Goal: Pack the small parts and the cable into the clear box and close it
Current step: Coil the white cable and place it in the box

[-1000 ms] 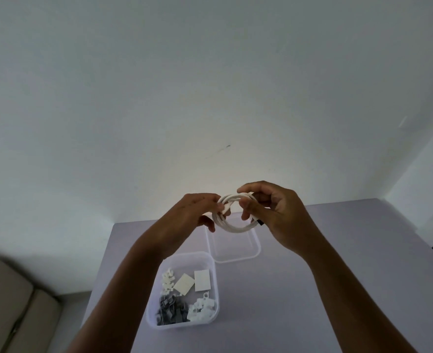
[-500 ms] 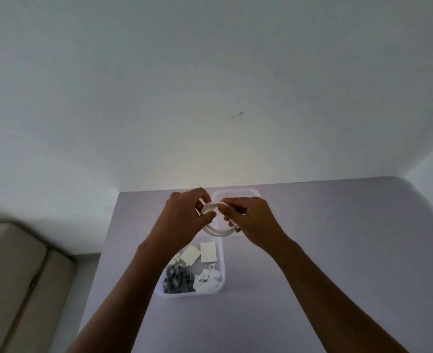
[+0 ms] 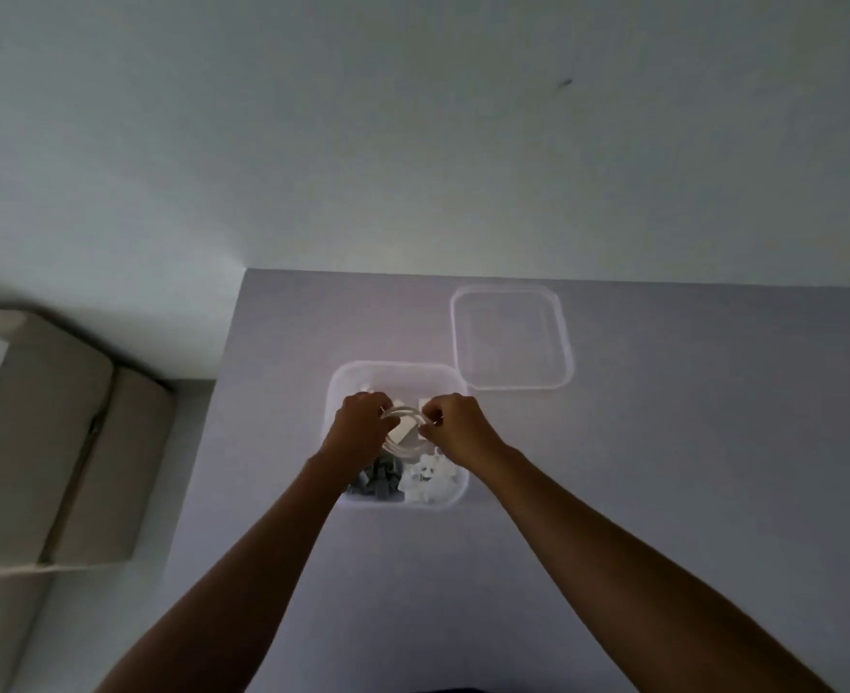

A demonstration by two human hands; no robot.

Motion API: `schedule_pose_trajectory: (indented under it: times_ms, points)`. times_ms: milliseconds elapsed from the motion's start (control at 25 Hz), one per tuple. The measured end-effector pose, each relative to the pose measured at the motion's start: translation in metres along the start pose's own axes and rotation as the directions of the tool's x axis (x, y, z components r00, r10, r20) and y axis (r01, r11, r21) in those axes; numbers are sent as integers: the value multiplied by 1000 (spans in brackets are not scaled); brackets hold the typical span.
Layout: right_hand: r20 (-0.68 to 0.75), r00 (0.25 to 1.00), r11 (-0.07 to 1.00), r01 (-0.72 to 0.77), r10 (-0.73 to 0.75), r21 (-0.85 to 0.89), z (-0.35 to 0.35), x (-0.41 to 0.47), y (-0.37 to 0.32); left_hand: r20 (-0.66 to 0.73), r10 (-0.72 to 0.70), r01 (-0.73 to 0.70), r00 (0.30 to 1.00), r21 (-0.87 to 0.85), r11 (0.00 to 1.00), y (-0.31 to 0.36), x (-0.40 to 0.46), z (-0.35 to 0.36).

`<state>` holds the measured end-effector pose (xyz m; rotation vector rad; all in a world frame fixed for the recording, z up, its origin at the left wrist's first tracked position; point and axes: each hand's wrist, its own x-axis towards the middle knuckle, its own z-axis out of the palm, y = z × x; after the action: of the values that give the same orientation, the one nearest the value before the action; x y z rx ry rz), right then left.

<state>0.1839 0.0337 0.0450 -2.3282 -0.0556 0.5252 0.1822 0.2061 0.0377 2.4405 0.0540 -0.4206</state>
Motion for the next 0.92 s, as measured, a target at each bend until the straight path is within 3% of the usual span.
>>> schedule_pose_trajectory:
  times_ms: [160,360,480,560,640,800,920]
  points:
    - [42,998,990,-49,56,-133,27,26,13,46,-87,84,995,57,995,-17,20,25]
    - [45,998,984,-43,51,-174,38,43,28,75,-94,84,993,122,989,-27,35,40]
    - [-168,985,999,35,-40,-33,25,48,30,98,-106,89,990,164,982,-34,40,46]
    - [-402,912,993,106,-78,46,8,53,31,106,-121,102,987,170,980,-37,42,48]
    - [-517,855,995,81,-38,61,-7,61,41,95,-126,108,987,178,978,-39,44,49]
    - [-395,907,973,-202,144,-110,-14,70,97,59,-98,86,993,186,979,-37,44,50]
    - [-309,939,938,-233,149,-258,-10,65,129,21,-65,61,998,178,982,-31,43,48]
